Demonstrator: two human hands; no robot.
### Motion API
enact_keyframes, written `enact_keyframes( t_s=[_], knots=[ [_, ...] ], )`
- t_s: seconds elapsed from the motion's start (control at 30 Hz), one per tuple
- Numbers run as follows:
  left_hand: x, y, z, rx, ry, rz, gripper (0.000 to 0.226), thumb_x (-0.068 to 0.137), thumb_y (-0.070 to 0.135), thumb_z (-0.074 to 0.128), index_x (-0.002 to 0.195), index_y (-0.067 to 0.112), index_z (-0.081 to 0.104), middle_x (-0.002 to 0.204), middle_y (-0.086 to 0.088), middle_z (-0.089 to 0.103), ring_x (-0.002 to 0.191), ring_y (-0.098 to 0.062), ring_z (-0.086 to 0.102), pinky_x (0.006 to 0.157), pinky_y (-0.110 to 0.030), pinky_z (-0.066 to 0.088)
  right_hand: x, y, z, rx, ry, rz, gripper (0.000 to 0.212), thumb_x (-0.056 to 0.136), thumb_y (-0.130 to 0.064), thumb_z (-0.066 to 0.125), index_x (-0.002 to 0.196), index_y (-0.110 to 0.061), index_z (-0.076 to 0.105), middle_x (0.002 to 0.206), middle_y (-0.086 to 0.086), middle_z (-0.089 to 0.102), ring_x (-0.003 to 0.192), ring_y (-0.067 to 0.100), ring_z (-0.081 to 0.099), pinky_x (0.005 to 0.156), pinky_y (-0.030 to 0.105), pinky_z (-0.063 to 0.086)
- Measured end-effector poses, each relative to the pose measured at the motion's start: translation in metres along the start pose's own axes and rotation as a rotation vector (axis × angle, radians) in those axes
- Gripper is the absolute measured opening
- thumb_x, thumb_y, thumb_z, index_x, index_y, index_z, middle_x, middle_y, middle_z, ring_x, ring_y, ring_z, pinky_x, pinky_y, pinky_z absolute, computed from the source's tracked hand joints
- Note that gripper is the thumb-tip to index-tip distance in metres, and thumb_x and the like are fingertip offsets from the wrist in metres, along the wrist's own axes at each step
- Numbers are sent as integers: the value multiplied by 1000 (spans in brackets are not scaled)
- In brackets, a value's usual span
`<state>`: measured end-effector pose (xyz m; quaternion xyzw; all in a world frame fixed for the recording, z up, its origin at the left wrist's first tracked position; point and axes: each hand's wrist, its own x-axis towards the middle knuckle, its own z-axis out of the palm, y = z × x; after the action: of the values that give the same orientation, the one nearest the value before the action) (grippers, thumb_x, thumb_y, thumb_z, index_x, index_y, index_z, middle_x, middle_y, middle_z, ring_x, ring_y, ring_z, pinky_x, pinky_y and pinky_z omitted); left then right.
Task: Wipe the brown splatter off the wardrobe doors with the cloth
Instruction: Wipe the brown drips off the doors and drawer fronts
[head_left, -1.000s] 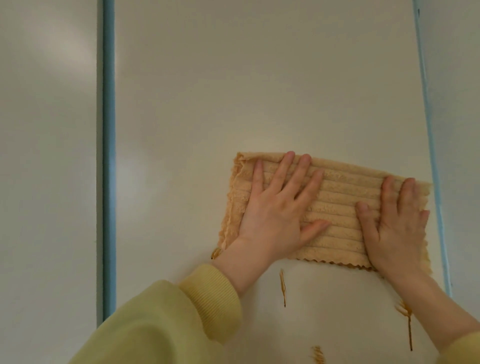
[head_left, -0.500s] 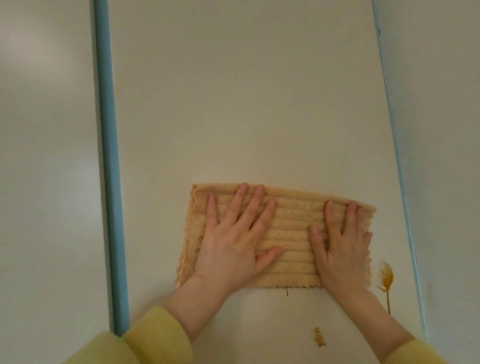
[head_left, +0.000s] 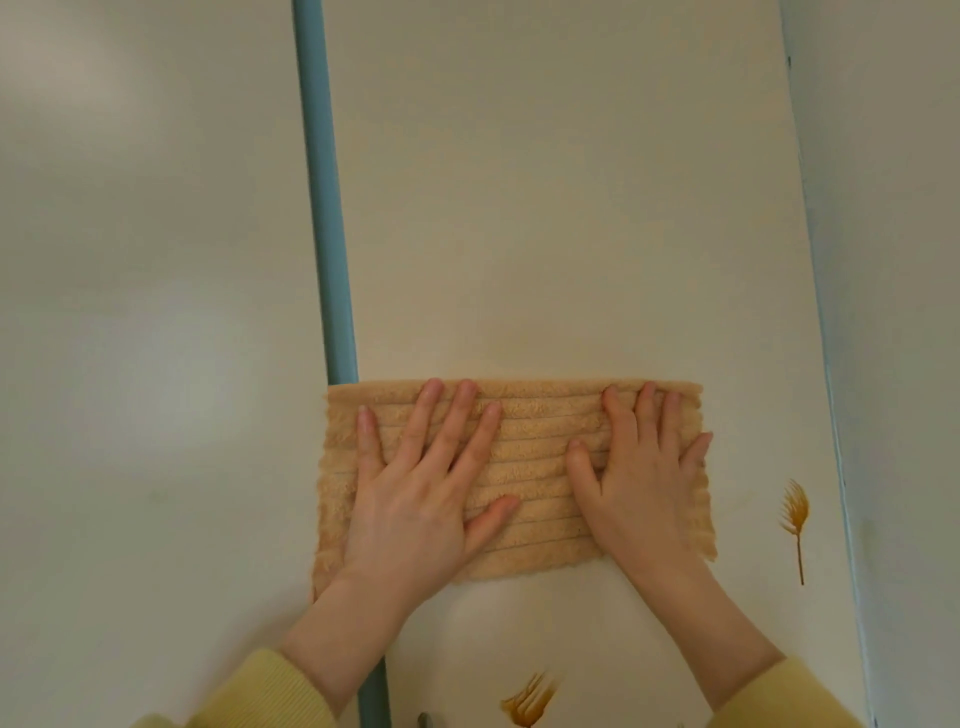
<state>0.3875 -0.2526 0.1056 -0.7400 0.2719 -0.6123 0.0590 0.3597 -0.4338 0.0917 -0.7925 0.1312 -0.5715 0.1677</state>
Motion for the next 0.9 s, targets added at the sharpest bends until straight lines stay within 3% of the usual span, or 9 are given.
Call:
enact_keyframes(
  t_s=[0.17,0.33,0.5,0.67,0.9],
  knots=[
    [-4,-3,-3,-14,-41,-6,71,84,63,34,142,21,34,150,-4,23,139,-26,17,107,-61,1,-4,-16,-7,-109,-8,47,74,77,-49,17,144,-19,27,154,20,10,143,32,-4,109,53,-9],
    [-5,-3,-1,-55,-37,-15,71,84,62,33,142,21,33,150,-5,22,139,-27,16,109,-57,-2,-14,-15,20,180,38,102,68,78,-62,8,137,-32,-4,155,13,-4,142,22,-13,111,51,-8],
    [-5,-1,3,-48,9,-13,71,84,62,33,141,20,35,150,-7,23,138,-30,19,109,-58,-1,-11,-10,29,180,109,56,71,79,-65,14,139,-29,-2,155,11,-3,142,21,-10,111,50,-8],
    [-3,5,4,-7,-16,-24,74,83,64,31,142,19,32,150,-9,23,138,-33,17,107,-62,-3,-9,1,32,141,159,-26,76,85,-68,5,144,-21,5,154,15,8,142,22,-1,109,51,-2],
    [9,37,10,37,-58,-75,77,83,66,30,142,17,29,150,-14,25,139,-36,15,104,-64,-3,10,32,27,128,152,-111,70,87,-57,25,145,-19,12,153,17,13,142,27,6,109,55,4]
  ],
)
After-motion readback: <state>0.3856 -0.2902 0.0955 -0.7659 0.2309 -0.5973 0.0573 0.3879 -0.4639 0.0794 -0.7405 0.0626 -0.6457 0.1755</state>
